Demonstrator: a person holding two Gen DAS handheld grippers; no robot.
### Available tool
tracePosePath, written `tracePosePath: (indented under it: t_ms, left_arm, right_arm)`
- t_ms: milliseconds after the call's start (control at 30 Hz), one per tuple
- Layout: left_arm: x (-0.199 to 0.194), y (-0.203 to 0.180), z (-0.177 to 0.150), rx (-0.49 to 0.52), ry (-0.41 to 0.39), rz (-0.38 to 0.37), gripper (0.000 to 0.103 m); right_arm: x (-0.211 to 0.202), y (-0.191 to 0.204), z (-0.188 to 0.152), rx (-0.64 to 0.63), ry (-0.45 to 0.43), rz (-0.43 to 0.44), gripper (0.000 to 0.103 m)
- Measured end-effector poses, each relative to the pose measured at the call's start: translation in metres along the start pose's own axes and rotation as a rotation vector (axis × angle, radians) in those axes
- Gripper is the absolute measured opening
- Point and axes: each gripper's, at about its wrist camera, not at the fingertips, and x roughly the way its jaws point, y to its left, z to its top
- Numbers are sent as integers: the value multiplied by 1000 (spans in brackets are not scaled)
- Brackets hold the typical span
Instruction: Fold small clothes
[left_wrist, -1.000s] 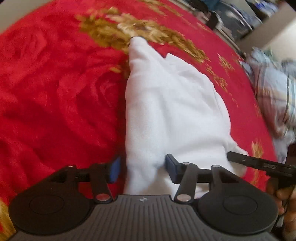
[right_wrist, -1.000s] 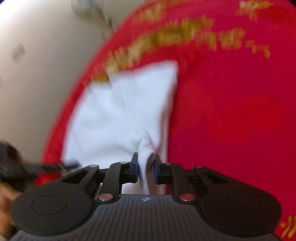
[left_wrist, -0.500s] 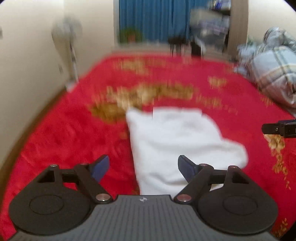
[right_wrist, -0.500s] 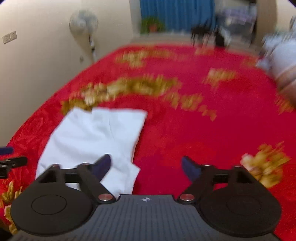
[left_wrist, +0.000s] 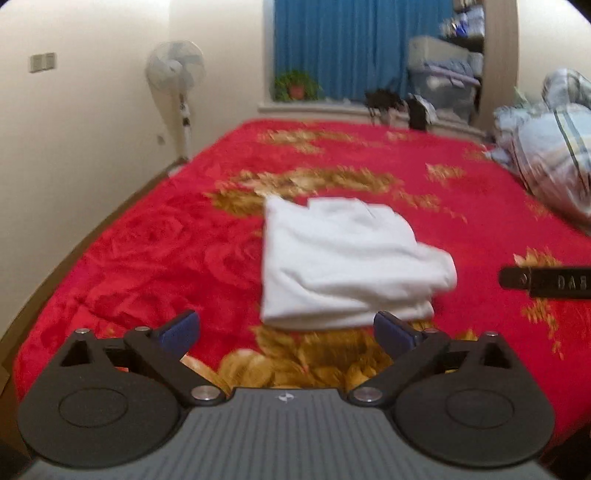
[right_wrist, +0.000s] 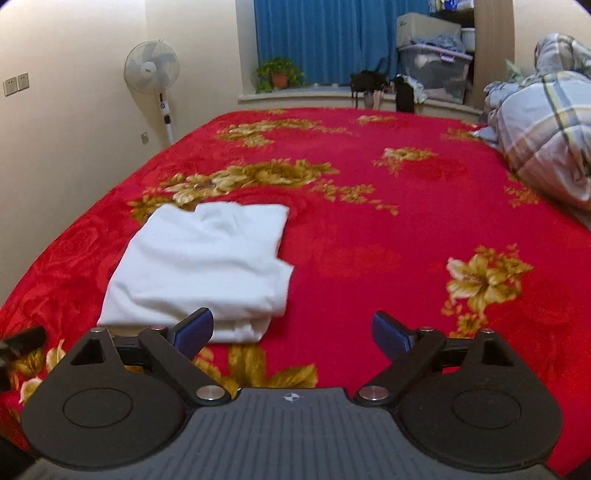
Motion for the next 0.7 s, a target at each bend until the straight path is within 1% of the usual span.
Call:
tracePosePath:
  t_ms: [33,133,233,333,700]
  left_arm:
    - [7,-2,1,8,-3,-6,101]
    - [18,-11,0,39,-20,7,101]
    - [30,-12,0,2,6,-2,101]
    - [39,-12,3,-12,21,-20,101]
    - [46,-16,5,-21,20,-32,101]
  right_arm:
    - [3,0,0,-1,-2,6,93]
    - [5,0,-1,8,-12,9,93]
    - [11,1,0,3,-6,15,93]
    - [15,3,-2,-10,-8,7,93]
    - [21,4,-1,-5,-4,10,93]
